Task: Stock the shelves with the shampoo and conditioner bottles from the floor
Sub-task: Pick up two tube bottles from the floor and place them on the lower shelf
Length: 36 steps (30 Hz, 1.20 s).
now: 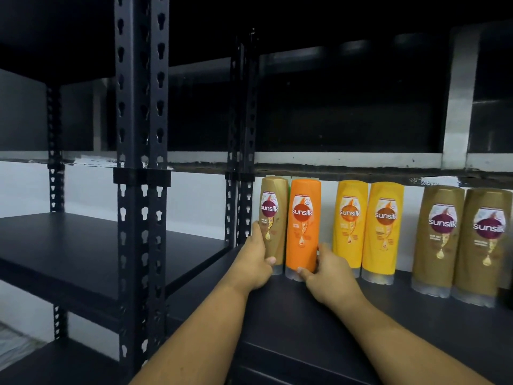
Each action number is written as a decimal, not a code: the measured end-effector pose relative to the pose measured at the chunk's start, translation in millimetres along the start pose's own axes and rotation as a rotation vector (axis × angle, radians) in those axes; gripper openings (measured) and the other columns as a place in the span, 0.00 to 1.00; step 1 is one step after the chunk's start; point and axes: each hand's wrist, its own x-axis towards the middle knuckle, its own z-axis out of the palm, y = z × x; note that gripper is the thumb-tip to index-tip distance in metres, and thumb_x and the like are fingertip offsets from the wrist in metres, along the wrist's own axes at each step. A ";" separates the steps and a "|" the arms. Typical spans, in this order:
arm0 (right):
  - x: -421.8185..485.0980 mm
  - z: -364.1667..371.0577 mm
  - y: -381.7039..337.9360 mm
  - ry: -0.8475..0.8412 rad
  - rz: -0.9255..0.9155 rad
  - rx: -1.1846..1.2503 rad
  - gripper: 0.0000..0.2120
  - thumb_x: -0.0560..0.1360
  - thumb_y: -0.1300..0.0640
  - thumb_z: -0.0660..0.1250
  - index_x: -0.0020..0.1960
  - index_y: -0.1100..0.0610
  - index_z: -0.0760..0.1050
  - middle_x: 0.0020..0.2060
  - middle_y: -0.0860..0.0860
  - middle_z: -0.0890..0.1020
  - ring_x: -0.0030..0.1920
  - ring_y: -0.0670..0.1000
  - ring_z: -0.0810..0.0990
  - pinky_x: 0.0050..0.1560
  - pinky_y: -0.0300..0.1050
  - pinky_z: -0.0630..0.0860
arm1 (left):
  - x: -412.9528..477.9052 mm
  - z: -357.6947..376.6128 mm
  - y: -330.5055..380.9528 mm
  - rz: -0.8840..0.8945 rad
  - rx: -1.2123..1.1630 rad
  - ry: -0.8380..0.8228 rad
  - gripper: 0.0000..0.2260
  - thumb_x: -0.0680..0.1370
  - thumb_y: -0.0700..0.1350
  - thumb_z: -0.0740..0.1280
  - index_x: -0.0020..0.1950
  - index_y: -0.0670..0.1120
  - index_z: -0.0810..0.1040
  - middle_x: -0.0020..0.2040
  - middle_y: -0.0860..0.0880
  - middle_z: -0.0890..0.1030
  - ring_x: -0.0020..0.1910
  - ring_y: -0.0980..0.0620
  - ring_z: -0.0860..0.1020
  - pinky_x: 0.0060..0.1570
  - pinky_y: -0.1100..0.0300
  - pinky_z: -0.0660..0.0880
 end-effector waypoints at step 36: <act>-25.2 -12.5 -13.3 -0.046 -0.060 -0.458 0.15 0.80 0.44 0.61 0.46 0.54 0.77 0.45 0.51 0.82 0.48 0.54 0.82 0.43 0.47 0.76 | -34.7 -13.0 -0.4 -0.064 0.525 -0.102 0.13 0.81 0.55 0.62 0.54 0.47 0.79 0.53 0.47 0.81 0.51 0.46 0.81 0.49 0.51 0.79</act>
